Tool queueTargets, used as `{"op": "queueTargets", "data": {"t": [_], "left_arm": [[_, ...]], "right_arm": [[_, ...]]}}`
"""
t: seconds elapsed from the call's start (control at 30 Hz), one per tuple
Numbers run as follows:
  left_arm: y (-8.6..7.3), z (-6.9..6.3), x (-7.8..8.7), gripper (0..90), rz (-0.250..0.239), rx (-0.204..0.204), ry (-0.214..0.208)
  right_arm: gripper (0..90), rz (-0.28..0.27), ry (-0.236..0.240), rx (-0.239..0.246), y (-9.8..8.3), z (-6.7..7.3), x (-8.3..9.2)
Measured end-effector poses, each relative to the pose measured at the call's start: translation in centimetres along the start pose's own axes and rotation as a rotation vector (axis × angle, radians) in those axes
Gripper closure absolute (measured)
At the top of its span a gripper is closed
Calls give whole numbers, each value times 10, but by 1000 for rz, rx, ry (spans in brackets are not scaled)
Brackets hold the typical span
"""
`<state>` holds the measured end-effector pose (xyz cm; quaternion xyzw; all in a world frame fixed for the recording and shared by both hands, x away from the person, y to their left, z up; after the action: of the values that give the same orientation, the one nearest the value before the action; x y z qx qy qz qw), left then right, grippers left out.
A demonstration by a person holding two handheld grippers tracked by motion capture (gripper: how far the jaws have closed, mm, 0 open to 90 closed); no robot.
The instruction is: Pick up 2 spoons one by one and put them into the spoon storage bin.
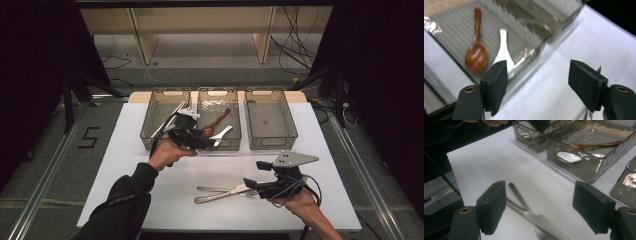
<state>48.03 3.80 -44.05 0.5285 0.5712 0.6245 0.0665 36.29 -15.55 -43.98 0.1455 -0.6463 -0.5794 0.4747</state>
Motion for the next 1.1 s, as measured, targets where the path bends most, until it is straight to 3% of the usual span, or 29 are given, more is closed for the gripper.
{"op": "queueTargets", "data": {"t": [0.13,0.23,0.4,0.57,0.73,1.1], "left_arm": [[-21,-13,0,276,59,-54,-20],[-30,-24,2,260,76,-45,-75],[-39,-33,4,244,92,-61,-97],[-44,-27,7,233,94,-42,-83],[-53,-26,12,228,108,-62,-73],[-64,-42,15,200,112,-115,-93]], "right_arm": [[277,3,-3,-4,-1,-1,0],[277,-1,-2,-1,0,-1,0],[277,-4,-4,-6,0,-1,1],[277,-1,-3,-2,0,-1,1],[277,-1,-3,-1,0,-1,2],[277,0,-3,-1,0,-1,1]]}}
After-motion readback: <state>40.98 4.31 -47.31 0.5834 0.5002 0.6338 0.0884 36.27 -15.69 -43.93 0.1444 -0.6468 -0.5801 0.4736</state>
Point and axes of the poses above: each handheld gripper's, and its own axes: x roughly backward along the jaws, y roughly out of its top, z roughly to its left, the point moved 8 cm from there along -x, roughly forward along the jaws, and after that the axes turned 5 degrees about -z, right-handed, at the moved point
